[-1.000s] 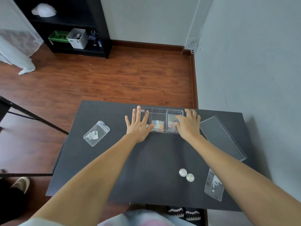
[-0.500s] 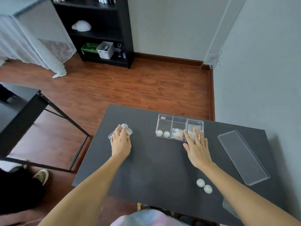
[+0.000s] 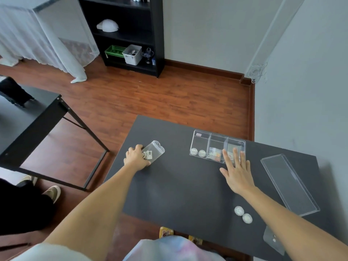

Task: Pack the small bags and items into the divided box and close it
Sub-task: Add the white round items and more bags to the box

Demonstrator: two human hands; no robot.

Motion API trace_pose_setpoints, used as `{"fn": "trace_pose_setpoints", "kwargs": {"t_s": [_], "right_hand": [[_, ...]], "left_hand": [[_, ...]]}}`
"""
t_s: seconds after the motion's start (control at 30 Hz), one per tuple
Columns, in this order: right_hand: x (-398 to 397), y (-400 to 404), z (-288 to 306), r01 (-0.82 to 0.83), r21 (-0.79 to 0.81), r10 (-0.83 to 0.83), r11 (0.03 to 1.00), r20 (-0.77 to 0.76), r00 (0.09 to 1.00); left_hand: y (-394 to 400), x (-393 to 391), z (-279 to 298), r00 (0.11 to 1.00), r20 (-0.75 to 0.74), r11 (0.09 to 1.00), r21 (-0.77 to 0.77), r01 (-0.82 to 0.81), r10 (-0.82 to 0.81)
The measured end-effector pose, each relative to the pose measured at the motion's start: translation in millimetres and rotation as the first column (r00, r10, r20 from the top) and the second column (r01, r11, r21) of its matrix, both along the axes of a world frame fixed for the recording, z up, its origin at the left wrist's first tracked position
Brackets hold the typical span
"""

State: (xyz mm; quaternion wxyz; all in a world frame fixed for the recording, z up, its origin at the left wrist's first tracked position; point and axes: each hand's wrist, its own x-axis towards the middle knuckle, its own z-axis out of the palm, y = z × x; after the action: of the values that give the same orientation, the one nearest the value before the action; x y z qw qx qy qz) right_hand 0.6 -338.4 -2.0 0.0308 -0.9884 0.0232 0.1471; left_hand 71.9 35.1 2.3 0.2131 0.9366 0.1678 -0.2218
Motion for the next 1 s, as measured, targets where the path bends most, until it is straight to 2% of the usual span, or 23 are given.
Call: {"fn": "trace_pose_setpoints", "kwargs": {"t_s": [0.1,0.23,0.37,0.5,0.6,0.67,0.77,0.9,0.93,1.0], "right_hand": [[0,1,1,-0.002,0.007,0.002,1.000,-0.009,1.000],[1,0,3,-0.001,0.008,0.001,1.000,-0.014,1.000],[0,0,4,0.005,0.034,-0.004,0.999,-0.023,1.000],[3,0,9,0.007,0.075,-0.003,0.997,-0.048,0.999],[7,3,21,0.029,0.207,-0.028,0.978,-0.006,1.000],[8,8,32,0.072,0.417,-0.116,0.906,0.082,0.990],[10,11,53,0.197,0.738,-0.335,0.646,0.041,0.941],[15,-4,66,0.254,0.857,-0.499,0.448,0.004,0.867],[17,-6,67,0.263,0.869,-0.517,0.420,-0.009,0.856],[20,-8,69,0.279,0.860,-0.546,0.427,-0.001,0.838]], "left_hand": [[6,4,-1,0.999,-0.039,0.998,-0.059,0.000,-0.003],[4,2,-7,0.999,0.043,0.994,-0.107,0.013,-0.009],[-9,-2,-6,0.991,0.118,0.969,-0.245,-0.029,0.059],[-43,-5,9,0.981,0.153,0.900,-0.434,-0.044,0.122],[-84,-7,24,0.980,0.142,0.805,-0.592,-0.029,0.140],[-114,-8,33,0.983,0.145,0.758,-0.652,0.011,0.111],[-158,-8,46,0.990,0.131,0.693,-0.719,0.054,0.059],[-207,-5,55,0.992,0.116,0.646,-0.754,0.117,-0.045],[-213,-5,55,0.991,0.118,0.639,-0.758,0.129,-0.059],[-216,-4,54,0.981,0.172,0.687,-0.704,0.183,-0.086]]}}
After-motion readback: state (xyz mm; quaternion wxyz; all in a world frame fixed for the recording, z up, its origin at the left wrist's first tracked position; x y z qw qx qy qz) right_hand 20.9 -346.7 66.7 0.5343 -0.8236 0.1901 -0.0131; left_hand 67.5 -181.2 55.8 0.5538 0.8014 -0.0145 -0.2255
